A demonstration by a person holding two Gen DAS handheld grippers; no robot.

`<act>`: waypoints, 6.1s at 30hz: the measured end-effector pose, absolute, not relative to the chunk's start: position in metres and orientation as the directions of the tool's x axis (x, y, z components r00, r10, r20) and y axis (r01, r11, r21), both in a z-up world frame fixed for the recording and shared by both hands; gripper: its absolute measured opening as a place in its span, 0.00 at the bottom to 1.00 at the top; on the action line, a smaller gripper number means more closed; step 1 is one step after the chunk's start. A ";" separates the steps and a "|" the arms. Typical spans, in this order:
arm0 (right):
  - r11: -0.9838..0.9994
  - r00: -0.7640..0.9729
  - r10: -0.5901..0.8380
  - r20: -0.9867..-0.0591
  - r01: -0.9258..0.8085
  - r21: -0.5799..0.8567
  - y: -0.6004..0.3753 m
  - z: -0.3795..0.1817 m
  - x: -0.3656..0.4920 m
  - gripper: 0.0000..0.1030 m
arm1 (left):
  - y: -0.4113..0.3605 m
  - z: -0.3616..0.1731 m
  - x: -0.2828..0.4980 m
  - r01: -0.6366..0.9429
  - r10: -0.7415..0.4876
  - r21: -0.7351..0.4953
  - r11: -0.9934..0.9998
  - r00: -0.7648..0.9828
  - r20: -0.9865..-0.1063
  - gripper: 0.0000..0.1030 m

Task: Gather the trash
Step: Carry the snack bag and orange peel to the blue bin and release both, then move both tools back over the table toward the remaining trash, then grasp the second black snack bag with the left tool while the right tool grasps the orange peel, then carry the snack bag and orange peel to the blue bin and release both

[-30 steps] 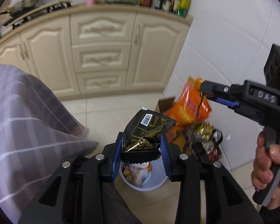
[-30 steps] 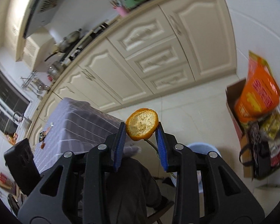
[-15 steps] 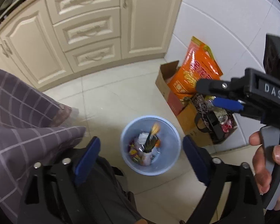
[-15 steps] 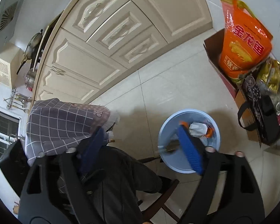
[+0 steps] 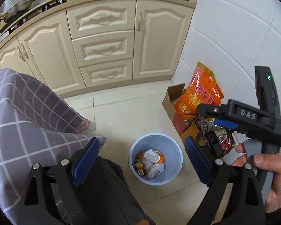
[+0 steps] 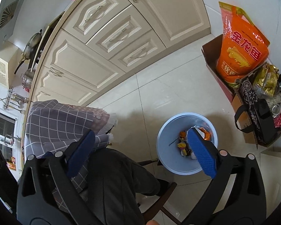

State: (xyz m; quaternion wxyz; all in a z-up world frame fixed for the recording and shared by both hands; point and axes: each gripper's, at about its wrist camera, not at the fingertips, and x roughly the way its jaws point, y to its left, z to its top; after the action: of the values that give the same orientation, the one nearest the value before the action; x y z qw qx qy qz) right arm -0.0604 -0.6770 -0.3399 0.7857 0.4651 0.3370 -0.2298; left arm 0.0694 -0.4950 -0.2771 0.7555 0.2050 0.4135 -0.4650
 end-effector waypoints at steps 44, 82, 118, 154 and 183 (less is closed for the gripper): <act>0.924 0.743 0.220 -0.632 0.048 0.378 -0.379 -0.165 0.222 0.94 | -0.142 -0.114 0.221 0.371 -0.363 -0.088 0.924 0.785 -0.503 0.93; 0.929 0.697 0.258 -0.669 0.011 0.370 -0.328 -0.216 0.309 0.37 | -0.152 -0.197 0.374 0.278 -0.175 0.021 0.960 0.661 -0.730 0.93; 0.960 0.831 0.170 -0.529 -0.020 0.278 -0.348 -0.121 0.167 0.37 | -0.133 -0.131 0.208 0.436 -0.458 -0.180 0.882 0.701 -0.546 0.19; 0.704 0.665 -0.171 -0.727 0.599 0.383 -0.629 -0.253 -0.034 0.37 | -0.414 -0.199 0.053 0.871 -0.681 -0.129 0.474 0.270 -0.680 0.20; 0.434 0.543 -0.016 -0.839 0.760 0.484 -0.688 -0.395 -0.056 0.94 | -0.519 -0.335 0.078 0.876 -0.488 -0.216 0.431 0.025 -0.872 0.87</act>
State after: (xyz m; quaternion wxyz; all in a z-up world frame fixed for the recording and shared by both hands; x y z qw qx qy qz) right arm -0.0563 -0.6878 -0.3953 0.7460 0.4639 0.4008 -0.2600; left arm 0.0783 -0.5193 -0.3349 0.6883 0.1973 0.4917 -0.4955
